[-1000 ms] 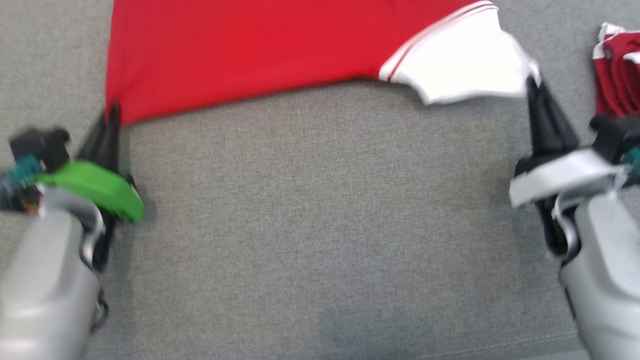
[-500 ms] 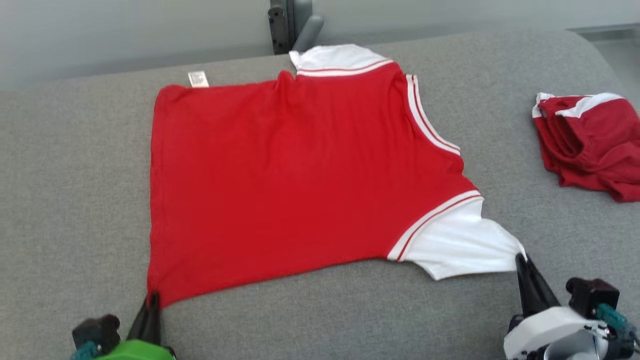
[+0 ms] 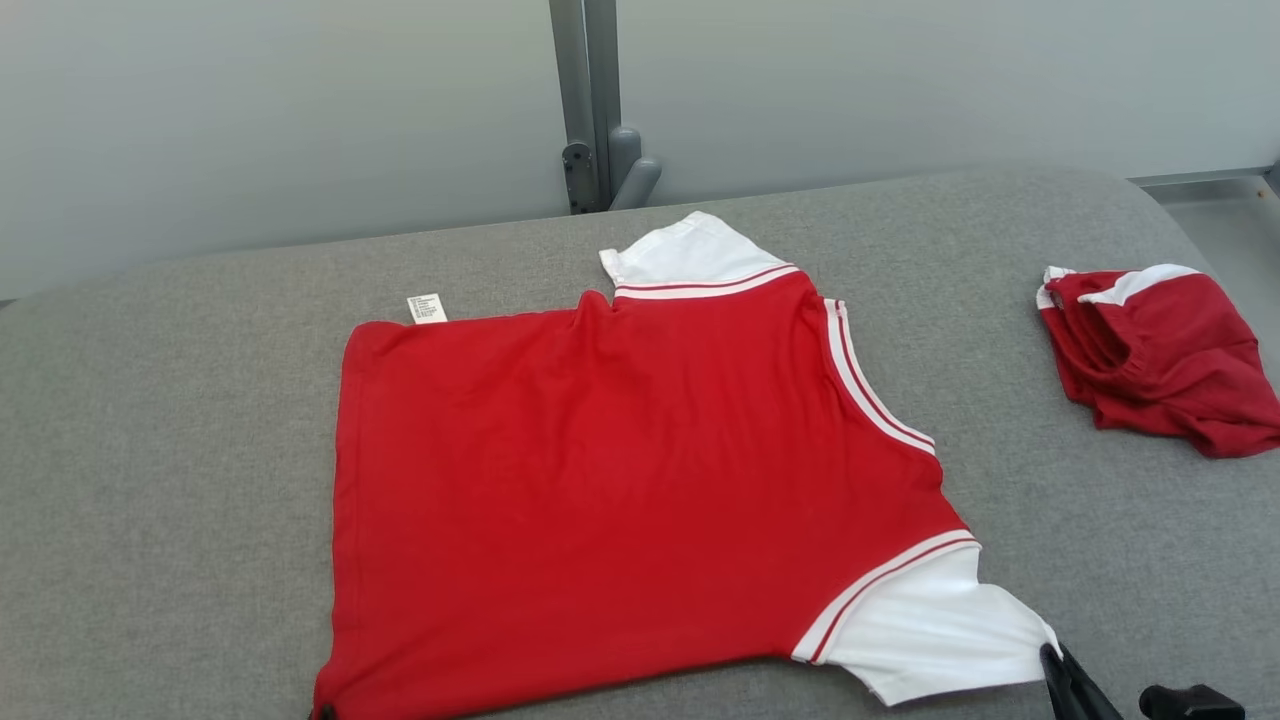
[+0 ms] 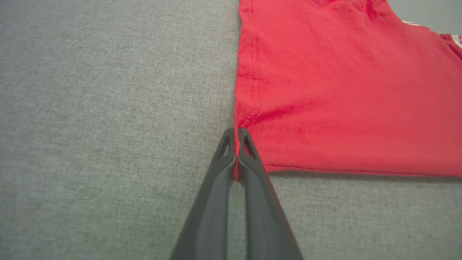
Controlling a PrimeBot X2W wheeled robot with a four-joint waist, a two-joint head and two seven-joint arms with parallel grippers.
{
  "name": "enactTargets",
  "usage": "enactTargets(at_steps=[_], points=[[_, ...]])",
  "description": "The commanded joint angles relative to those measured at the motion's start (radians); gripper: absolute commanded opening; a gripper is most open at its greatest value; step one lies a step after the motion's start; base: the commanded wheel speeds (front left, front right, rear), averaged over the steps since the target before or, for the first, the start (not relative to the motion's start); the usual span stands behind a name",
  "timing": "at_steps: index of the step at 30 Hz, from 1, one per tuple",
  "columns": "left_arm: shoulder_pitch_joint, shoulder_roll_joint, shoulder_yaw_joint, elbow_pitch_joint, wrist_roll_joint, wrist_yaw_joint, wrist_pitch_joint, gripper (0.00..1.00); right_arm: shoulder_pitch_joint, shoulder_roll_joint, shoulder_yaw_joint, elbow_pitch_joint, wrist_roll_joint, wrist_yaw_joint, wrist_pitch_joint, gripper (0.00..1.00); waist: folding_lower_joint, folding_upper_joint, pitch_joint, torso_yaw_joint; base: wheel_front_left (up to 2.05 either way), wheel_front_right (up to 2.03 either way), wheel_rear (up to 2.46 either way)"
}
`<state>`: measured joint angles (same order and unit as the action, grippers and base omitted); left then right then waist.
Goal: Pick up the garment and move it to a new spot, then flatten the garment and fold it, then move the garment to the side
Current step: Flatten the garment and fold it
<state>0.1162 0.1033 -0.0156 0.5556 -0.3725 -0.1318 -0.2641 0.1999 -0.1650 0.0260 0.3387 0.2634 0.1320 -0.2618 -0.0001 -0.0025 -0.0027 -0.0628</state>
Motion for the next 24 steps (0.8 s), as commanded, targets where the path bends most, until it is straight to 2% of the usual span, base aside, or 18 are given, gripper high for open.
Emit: enactTargets(at_steps=[1, 6, 9, 14, 16, 24], points=[[0.013, 0.005, 0.008, -0.005, 0.004, 0.002, 0.000, 0.00, -0.001, -0.009, -0.001, -0.012, 0.000, -0.003, -0.004, 0.00, 0.0001, 0.0025, 0.005, 0.006, 0.00, 0.00, 0.00], [-0.035, -0.002, -0.007, -0.108, 0.020, 0.002, 0.000, 0.00, -0.061, -0.015, -0.001, -0.124, -0.002, -0.002, -0.003, 0.00, 0.0001, 0.0025, 0.043, 0.019, 0.00, 0.00, 0.00], [-0.091, 0.000, -0.024, -0.165, 0.036, 0.002, 0.000, 0.00, -0.137, -0.015, 0.004, -0.147, -0.007, -0.002, -0.003, 0.00, 0.0001, 0.0025, 0.082, 0.030, 0.00, 0.00, 0.00], [-0.215, 0.008, -0.063, -0.179, 0.051, 0.002, 0.000, 0.00, -0.306, -0.023, 0.014, -0.076, -0.035, -0.002, -0.003, 0.00, 0.0001, 0.0025, 0.156, 0.059, 0.00, 0.00, 0.00], [-0.262, 0.006, -0.071, -0.157, 0.052, 0.002, 0.000, 0.00, -0.376, -0.042, 0.039, -0.046, -0.069, -0.002, -0.003, 0.00, 0.0001, 0.0025, 0.184, 0.070, 0.00, 0.00, 0.00], [-0.403, -0.009, -0.066, -0.078, 0.081, 0.002, 0.000, 0.00, -0.554, -0.047, 0.052, 0.047, -0.102, -0.002, -0.003, 0.00, 0.0001, 0.0025, 0.263, 0.094, 0.00, 0.00, 0.00]])
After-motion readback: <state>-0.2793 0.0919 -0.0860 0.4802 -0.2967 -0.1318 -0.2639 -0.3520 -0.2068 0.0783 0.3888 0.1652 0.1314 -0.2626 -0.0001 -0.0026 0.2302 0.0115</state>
